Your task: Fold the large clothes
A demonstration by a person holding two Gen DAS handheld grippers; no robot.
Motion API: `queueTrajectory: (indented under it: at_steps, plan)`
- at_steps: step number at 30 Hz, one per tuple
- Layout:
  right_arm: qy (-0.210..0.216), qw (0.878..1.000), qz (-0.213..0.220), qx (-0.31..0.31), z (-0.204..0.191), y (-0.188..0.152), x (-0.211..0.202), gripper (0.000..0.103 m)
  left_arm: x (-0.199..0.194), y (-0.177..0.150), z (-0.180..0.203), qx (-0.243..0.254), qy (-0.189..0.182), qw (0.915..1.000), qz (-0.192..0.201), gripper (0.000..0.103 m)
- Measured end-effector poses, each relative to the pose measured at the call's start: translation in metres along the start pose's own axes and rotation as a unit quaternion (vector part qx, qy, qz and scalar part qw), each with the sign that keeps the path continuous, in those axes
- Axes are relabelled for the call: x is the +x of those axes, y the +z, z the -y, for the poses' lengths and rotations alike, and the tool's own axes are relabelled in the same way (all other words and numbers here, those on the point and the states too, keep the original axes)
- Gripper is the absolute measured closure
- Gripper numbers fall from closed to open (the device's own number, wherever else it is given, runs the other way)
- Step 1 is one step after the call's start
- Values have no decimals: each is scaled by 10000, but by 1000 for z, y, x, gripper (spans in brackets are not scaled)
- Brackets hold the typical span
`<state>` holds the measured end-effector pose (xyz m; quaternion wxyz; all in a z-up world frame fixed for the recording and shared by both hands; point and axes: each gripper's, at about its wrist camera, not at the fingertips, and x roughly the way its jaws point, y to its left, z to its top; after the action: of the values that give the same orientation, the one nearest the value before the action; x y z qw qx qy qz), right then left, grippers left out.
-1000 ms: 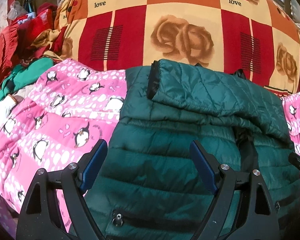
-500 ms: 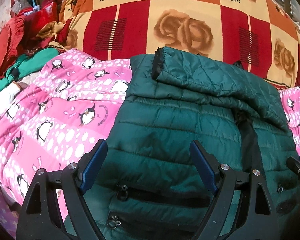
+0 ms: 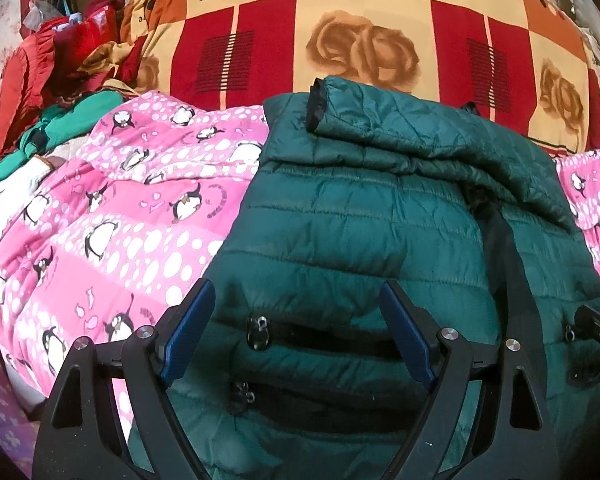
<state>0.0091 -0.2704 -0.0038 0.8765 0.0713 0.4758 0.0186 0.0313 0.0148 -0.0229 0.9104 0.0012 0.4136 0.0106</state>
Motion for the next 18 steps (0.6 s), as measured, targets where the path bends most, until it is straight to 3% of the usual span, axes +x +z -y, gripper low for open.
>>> queueTrajectory:
  at_steps: [18]
  plan:
    - [62,10000,-74,-19,-4,-23,-10,0,-11,-19,7,180,12,9998,-31,19]
